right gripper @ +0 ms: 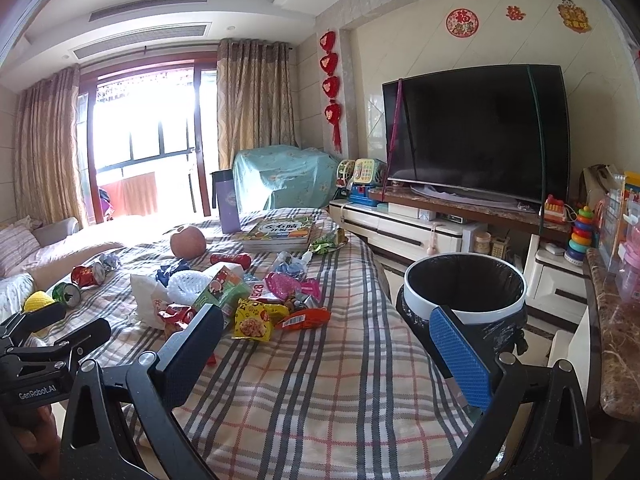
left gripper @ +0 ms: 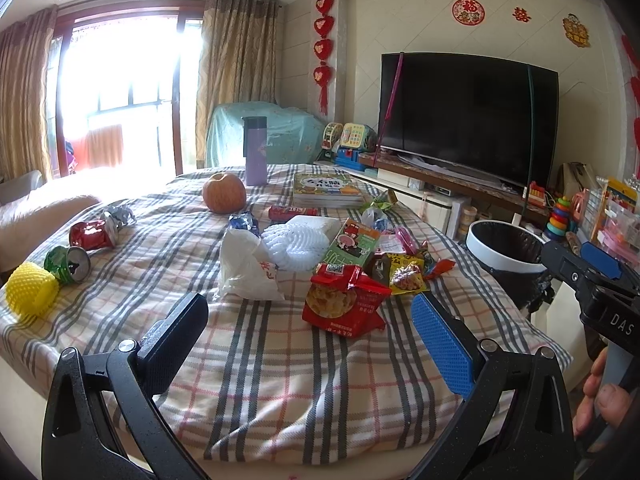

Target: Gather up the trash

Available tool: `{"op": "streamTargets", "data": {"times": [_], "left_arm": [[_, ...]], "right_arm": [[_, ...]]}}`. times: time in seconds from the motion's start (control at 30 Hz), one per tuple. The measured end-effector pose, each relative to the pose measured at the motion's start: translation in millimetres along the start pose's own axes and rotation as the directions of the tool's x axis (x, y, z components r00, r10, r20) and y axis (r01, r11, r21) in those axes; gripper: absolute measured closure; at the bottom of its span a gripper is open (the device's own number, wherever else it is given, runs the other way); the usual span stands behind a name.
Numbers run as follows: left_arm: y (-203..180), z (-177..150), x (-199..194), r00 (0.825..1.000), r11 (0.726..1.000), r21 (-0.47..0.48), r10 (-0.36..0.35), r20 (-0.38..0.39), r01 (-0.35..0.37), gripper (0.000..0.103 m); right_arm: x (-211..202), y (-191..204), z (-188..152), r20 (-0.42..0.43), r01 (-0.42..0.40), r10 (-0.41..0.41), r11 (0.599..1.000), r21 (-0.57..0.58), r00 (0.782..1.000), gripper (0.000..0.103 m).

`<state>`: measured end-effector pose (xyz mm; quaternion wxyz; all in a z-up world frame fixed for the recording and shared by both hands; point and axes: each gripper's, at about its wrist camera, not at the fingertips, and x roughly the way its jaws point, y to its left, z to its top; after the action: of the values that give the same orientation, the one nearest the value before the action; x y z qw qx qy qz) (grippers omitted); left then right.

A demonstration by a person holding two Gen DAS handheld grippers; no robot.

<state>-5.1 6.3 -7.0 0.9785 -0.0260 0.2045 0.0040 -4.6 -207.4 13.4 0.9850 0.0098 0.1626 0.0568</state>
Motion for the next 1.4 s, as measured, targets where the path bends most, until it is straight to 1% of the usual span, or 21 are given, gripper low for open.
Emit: {"op": "streamTargets", "data": {"times": [0.57,0.8,0.93,1.07,1.2,1.3,1.4], "left_arm": [[1.7,-0.8,0.6,1.0,1.0,-0.001,-0.004,-0.006,0.004,0.0],[1.9,-1.5,9.1,0.999,1.0,-0.002,-0.011,-0.04,0.011,0.0],[3.8,-3.1,19.4,0.997,1.0,-0.002,-0.015,-0.072,0.015,0.0],[8.1,-3.7,34.4,0.994,1.0,-0.004,-0.022,-0.109,0.021,0.0],[14.5,-1.7,55.3,0.985,0.999,-0.019,-0.048,-0.164,0.046,0.005],[15.1,-0.3,71.0,0.977,0.997,-0.024,-0.072,-0.202,0.069,0.009],[12.3,0.3,82.1,0.969,0.996,-0.016,-0.089,-0.229,0.088,0.01]], "right_arm": [[0.3,0.1,0.0,-0.008,-0.014,0.014,1.0,0.005,1.0,0.0],[10.2,-1.0,-1.5,-0.045,-0.06,0.061,0.998,0.025,0.997,0.0],[21.5,-4.5,-3.2,-0.084,-0.107,0.112,0.993,0.058,0.99,0.0],[40.8,-10.5,-5.4,-0.135,-0.152,0.165,0.983,0.104,0.977,0.0],[58.6,-12.8,-6.6,-0.176,-0.163,0.182,0.979,0.121,0.967,0.002],[73.6,-14.9,-6.3,-0.213,-0.168,0.193,0.977,0.13,0.958,0.006],[88.0,-16.9,-7.8,-0.248,-0.168,0.198,0.976,0.14,0.948,0.015]]}}
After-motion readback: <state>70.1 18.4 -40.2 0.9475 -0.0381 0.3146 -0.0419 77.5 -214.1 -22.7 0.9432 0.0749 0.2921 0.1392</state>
